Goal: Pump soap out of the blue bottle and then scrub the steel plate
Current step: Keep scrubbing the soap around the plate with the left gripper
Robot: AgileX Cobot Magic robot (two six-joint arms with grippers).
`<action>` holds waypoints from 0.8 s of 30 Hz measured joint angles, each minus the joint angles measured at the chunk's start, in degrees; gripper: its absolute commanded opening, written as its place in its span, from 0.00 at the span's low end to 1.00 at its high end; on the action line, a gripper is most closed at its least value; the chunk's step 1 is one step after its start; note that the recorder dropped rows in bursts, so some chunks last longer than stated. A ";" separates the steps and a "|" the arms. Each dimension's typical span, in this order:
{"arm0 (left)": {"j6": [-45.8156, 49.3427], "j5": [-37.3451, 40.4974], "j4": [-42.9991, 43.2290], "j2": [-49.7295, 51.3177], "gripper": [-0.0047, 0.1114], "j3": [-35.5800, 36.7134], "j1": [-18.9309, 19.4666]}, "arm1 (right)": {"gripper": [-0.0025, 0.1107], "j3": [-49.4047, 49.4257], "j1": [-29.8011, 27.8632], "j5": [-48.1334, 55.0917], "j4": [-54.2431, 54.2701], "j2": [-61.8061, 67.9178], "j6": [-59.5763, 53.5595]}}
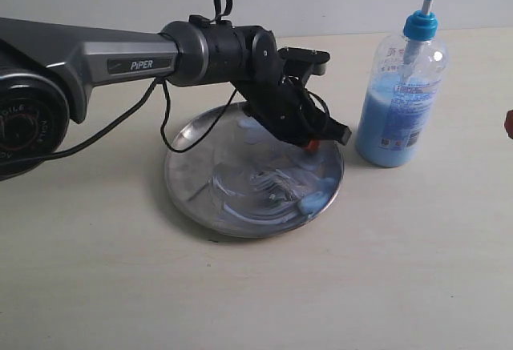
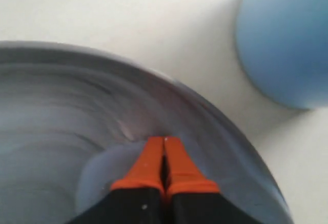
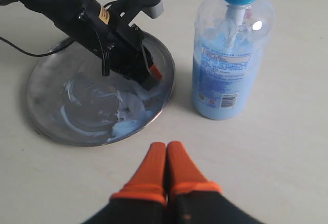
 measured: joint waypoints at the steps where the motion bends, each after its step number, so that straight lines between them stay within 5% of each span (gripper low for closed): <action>1: 1.02 0.28 -1.46 0.10 0.04 0.00 0.00 | 0.02 0.00 0.00 0.00 0.00 0.00 0.00; 13: 3.35 5.74 4.68 -0.36 0.04 0.00 0.00 | 0.02 0.00 0.00 0.00 0.35 0.00 -0.20; 24: -2.13 0.95 10.81 -0.44 0.04 -0.11 0.00 | 0.02 0.00 0.00 0.00 0.44 0.00 -0.20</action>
